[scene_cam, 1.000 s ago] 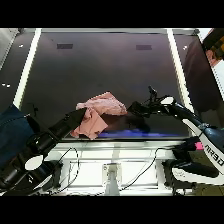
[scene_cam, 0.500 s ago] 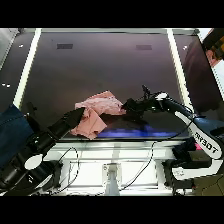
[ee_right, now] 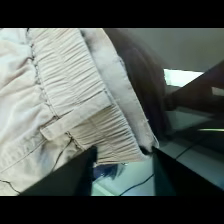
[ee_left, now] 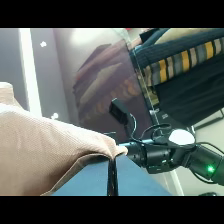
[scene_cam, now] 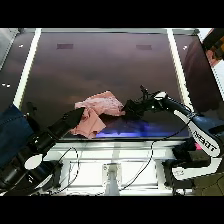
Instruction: Fold the clothes and pants, and hang the long-sleeved shirts on hangers.
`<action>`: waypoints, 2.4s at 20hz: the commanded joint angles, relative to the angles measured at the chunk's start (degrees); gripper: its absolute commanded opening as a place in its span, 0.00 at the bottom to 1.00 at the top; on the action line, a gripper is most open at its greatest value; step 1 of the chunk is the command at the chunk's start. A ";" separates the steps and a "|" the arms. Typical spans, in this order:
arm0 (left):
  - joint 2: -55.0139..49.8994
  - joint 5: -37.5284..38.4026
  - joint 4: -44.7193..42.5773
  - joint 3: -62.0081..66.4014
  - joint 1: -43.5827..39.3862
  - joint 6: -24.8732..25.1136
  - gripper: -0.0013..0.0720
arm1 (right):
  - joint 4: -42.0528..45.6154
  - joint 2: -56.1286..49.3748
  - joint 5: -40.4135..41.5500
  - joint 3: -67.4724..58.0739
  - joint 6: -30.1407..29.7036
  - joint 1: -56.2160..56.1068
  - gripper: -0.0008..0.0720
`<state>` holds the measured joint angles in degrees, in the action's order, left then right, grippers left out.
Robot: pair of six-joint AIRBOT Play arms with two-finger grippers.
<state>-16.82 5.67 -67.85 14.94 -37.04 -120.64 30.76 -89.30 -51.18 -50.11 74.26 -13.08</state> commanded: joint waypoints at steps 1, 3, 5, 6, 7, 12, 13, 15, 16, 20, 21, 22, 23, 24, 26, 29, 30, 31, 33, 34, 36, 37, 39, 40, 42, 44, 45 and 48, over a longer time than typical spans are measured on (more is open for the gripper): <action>0.02 -0.02 -0.04 0.04 0.02 0.04 0.04 | -2.75 -0.04 1.09 -0.07 1.11 -1.57 0.44; 0.02 -0.02 -0.04 0.04 0.02 0.04 0.04 | -4.20 -0.04 3.30 -0.07 1.14 -4.66 0.44; 0.04 -0.02 -0.04 0.04 0.02 0.04 0.04 | -4.20 -0.04 5.84 -0.13 1.11 -6.99 0.26; 0.04 -0.02 -0.04 0.04 0.02 0.04 0.04 | -4.35 -0.02 6.62 -0.26 1.14 -7.61 0.04; 0.04 -0.02 -0.02 0.04 0.02 0.04 0.04 | -4.48 0.00 6.75 -0.48 1.09 -7.74 0.04; 0.04 -0.26 0.02 0.07 0.44 -0.44 0.04 | -2.10 2.25 5.14 -5.79 -1.79 -6.25 0.04; 0.07 -0.26 0.02 0.07 1.09 -1.18 0.04 | -0.70 3.56 5.18 -7.10 -2.40 -5.79 0.04; 0.26 -0.26 0.02 0.07 3.34 -1.99 0.04 | 3.13 6.75 5.31 -9.57 -2.40 -4.39 0.04; 0.57 -0.26 0.02 0.07 4.85 -1.97 0.04 | 5.20 8.76 5.38 -10.34 -2.38 -3.52 0.04; 4.48 -2.67 0.00 0.07 13.70 -1.95 0.04 | 13.09 20.37 5.51 -10.84 -2.34 1.99 0.03; 5.84 -4.70 0.02 0.07 16.20 -1.97 0.04 | 14.95 23.69 5.16 -10.84 -2.34 3.32 0.03; 7.30 -6.27 0.02 0.09 18.58 -1.97 0.04 | 16.28 27.21 4.52 -10.84 -2.34 4.50 0.03; 8.66 -6.08 0.66 0.17 20.22 -1.97 0.04 | 17.11 31.04 3.39 -10.84 -2.34 5.46 0.03; 9.75 -5.03 0.63 0.20 20.74 -1.97 0.04 | 17.77 34.51 2.32 -10.84 -2.34 5.79 0.03; 11.17 1.36 0.63 0.59 20.57 -1.97 0.04 | 19.04 41.31 -0.22 -10.84 -2.32 5.77 0.03; 10.99 17.97 0.61 3.39 20.50 -1.92 0.04 | 19.65 50.31 -3.06 -10.86 0.33 5.77 0.03; 11.08 21.14 0.63 4.39 20.48 -1.90 0.04 | 19.69 52.87 -4.35 -10.86 2.58 5.77 0.03; 11.13 23.34 0.66 5.73 20.46 -1.90 0.04 | 19.78 55.52 -6.03 -10.86 5.35 5.77 0.03; 11.10 25.55 0.61 9.16 20.46 -0.90 0.04 | 20.13 60.24 -9.27 -10.86 12.15 5.77 0.03; 11.06 26.45 0.61 10.95 20.46 -0.59 0.04 | 20.13 62.25 -9.92 -10.86 15.30 5.77 0.03; 10.49 28.92 0.66 13.53 20.46 -0.83 0.04 | 20.39 64.87 -9.81 -10.84 19.47 5.77 0.03; 9.64 31.06 0.96 14.16 20.46 -2.91 0.04 | 20.46 65.09 -10.16 -10.84 21.44 5.77 0.03; 6.86 39.04 4.98 14.47 20.46 -5.33 0.04 | 20.31 64.50 -13.09 -10.36 25.40 5.75 0.03; 5.05 43.21 5.31 14.47 20.46 -5.25 0.04 | 20.79 64.48 -13.92 -9.33 25.33 5.77 0.03; 0.13 45.92 2.71 14.40 20.46 -2.86 0.04 | 24.20 64.02 -13.03 -5.25 25.33 5.77 0.03; -5.79 42.56 0.37 14.40 20.48 1.29 0.04 | 27.91 62.23 -9.25 1.36 25.33 5.77 0.03; -9.14 39.43 -0.50 14.40 20.48 3.19 0.04 | 28.48 60.92 -5.31 5.22 25.33 5.77 0.03; -20.96 26.49 -0.55 14.40 20.46 5.46 0.04 | 26.95 54.60 11.87 15.87 25.83 5.77 0.03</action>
<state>-28.25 41.47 -67.42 29.23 -16.62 -118.32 57.17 -30.46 -52.82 -42.65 99.13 -7.31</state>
